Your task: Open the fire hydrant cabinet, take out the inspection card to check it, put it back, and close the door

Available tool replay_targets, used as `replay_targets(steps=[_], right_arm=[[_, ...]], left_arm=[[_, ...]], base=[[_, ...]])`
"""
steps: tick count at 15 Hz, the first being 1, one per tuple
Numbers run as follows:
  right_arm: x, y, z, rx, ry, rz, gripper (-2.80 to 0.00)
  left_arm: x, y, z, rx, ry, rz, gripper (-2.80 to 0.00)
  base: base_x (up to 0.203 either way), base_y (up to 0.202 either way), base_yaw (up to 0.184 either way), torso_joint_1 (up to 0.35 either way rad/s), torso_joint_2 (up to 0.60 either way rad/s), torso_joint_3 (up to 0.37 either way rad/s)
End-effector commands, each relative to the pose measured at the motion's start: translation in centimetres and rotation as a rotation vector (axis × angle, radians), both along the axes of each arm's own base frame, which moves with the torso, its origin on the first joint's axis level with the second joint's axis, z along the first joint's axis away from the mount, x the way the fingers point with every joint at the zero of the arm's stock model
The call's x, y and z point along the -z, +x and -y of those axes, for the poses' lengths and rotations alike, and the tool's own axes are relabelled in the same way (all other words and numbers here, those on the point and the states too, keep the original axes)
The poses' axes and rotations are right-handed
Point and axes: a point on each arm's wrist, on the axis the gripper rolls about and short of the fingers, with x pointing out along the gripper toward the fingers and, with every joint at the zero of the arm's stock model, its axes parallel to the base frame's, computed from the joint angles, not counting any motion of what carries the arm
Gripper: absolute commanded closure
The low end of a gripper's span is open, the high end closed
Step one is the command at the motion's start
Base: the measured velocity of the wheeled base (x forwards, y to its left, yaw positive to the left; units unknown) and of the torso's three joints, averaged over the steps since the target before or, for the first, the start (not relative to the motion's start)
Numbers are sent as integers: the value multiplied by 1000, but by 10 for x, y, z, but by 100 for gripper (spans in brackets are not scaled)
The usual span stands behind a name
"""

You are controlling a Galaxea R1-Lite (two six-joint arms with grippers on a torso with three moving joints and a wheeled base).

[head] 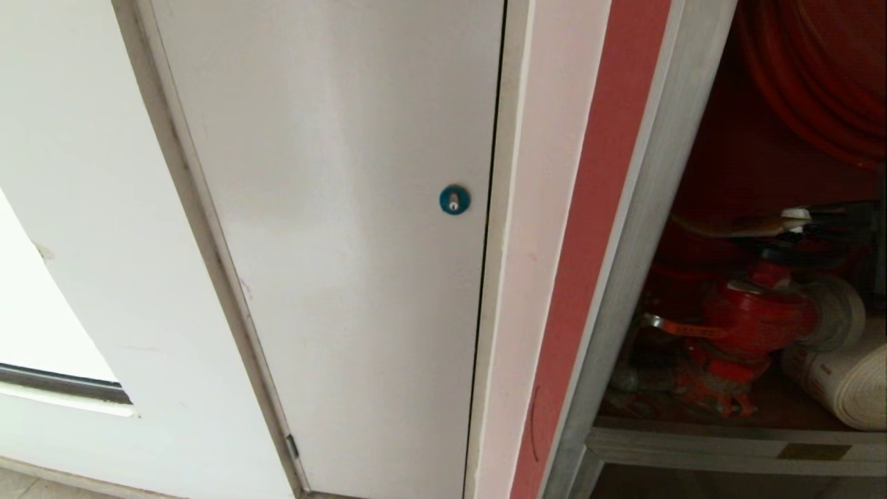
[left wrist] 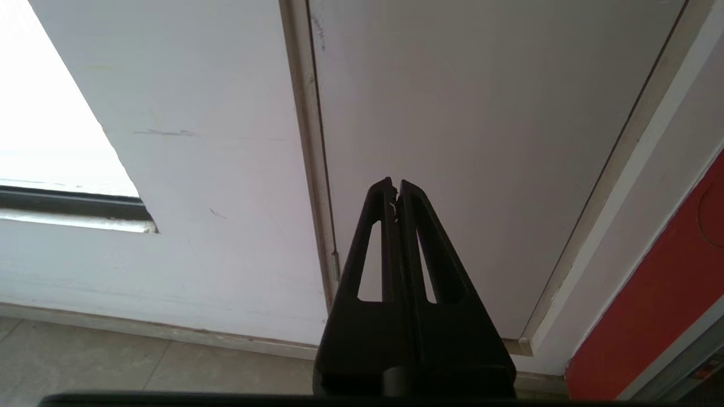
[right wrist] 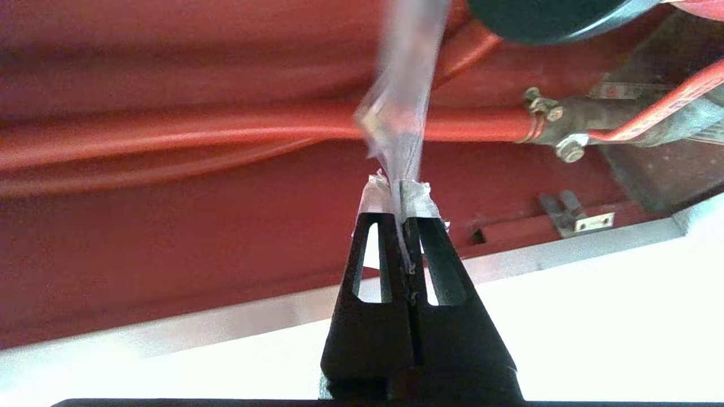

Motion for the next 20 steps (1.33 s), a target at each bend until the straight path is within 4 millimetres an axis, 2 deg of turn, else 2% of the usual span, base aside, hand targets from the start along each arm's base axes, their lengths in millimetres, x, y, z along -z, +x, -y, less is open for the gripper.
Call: replay_targets(steps=[1,4,8,20], right_arm=[[-5,-7,4,29,0,20,0],[-11,-20,11,80,-14,54,0],[-20,-35,8,85,-25,99,0],[2,-3,10,76,-6,-25,0]], left_arm=[[0,0,0,-1,0,-3,0],[0,0,0,0,0,-2,0],[0,0,0,-1,0,-3,0],[0,0,0,0,0,-1,0]], base=[[0,0,0,0,0,0],[0,0,0,0,0,0],[0,0,0,0,0,0],[0,0,0,0,0,0]])
